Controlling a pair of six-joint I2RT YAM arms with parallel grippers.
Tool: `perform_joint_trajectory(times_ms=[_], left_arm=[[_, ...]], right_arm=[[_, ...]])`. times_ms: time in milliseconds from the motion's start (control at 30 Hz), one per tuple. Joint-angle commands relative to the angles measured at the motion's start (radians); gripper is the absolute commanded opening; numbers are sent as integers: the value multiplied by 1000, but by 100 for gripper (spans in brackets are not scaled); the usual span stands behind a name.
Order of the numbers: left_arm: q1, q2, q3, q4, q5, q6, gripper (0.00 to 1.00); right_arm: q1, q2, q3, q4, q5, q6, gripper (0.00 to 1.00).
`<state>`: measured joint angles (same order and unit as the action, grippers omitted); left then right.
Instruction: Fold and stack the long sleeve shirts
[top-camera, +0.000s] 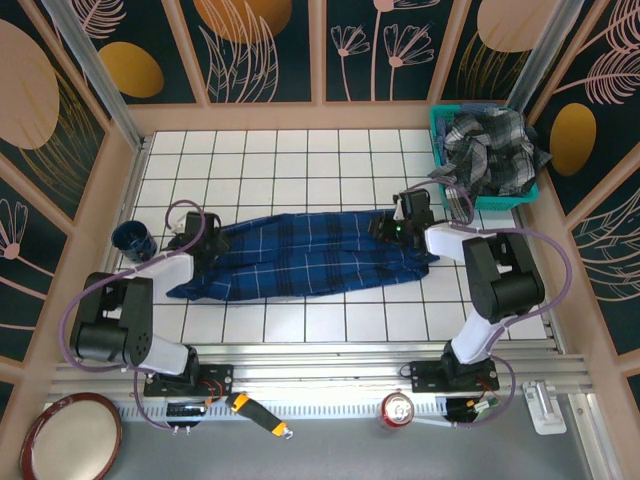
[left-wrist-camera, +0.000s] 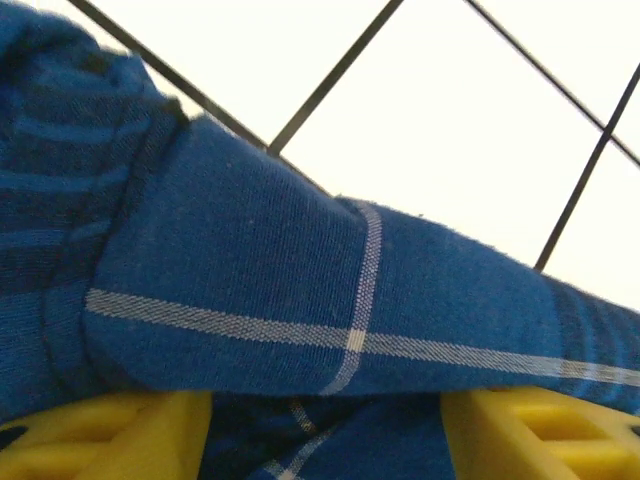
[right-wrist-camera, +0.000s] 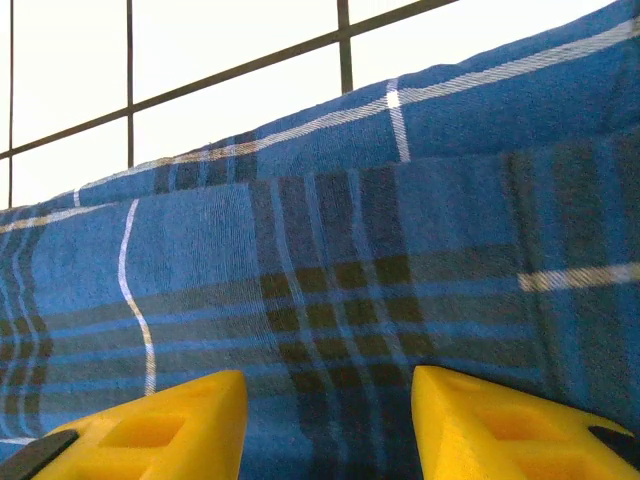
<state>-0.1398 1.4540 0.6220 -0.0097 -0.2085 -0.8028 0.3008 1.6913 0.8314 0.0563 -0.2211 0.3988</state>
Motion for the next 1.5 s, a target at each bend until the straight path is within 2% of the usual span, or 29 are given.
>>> perform_joint_trajectory(times_ms=[0, 100, 167, 233, 300, 467, 767, 833, 933, 1133, 1200, 1233, 1267, 1367, 1467], left_arm=[[8, -86, 74, -85, -35, 37, 70], [-5, -127, 100, -53, 63, 50, 71], [-46, -121, 115, -38, 101, 42, 71], [-93, -97, 117, -10, 120, 26, 71], [-101, -54, 102, 19, 147, -6, 73], [-100, 80, 66, 82, 161, -60, 74], [-72, 320, 154, 99, 46, -70, 76], [-60, 380, 205, 107, 67, -55, 76], [-58, 484, 339, 103, 84, -16, 74], [-57, 677, 722, 54, 167, 63, 78], [-58, 667, 821, -22, 175, 97, 79], [-59, 632, 834, -42, 160, 110, 95], [-58, 593, 833, -49, 146, 124, 99], [-57, 467, 820, -111, 71, 164, 99], [-57, 343, 756, -176, 17, 160, 99]], right_arm=[[86, -73, 63, -88, 121, -22, 50], [165, -52, 124, -49, 94, -9, 52], [200, -12, 152, -4, 83, -3, 53], [212, 46, 185, 7, 57, -1, 53], [209, 93, 201, -5, 72, 5, 53], [153, 119, 145, 5, 79, 6, 54], [-8, 23, -37, 16, 54, -15, 55], [-35, -13, -82, 36, 27, -1, 55], [-20, -58, -100, 6, 28, 12, 55], [53, -219, -72, -186, 124, 10, 59], [44, -308, -79, -176, 115, -4, 63], [44, -340, -79, -149, 106, -23, 65], [44, -353, -74, -121, 98, -46, 66], [54, -287, -8, -81, 81, -137, 67], [57, -133, 125, -123, 99, -194, 67]])
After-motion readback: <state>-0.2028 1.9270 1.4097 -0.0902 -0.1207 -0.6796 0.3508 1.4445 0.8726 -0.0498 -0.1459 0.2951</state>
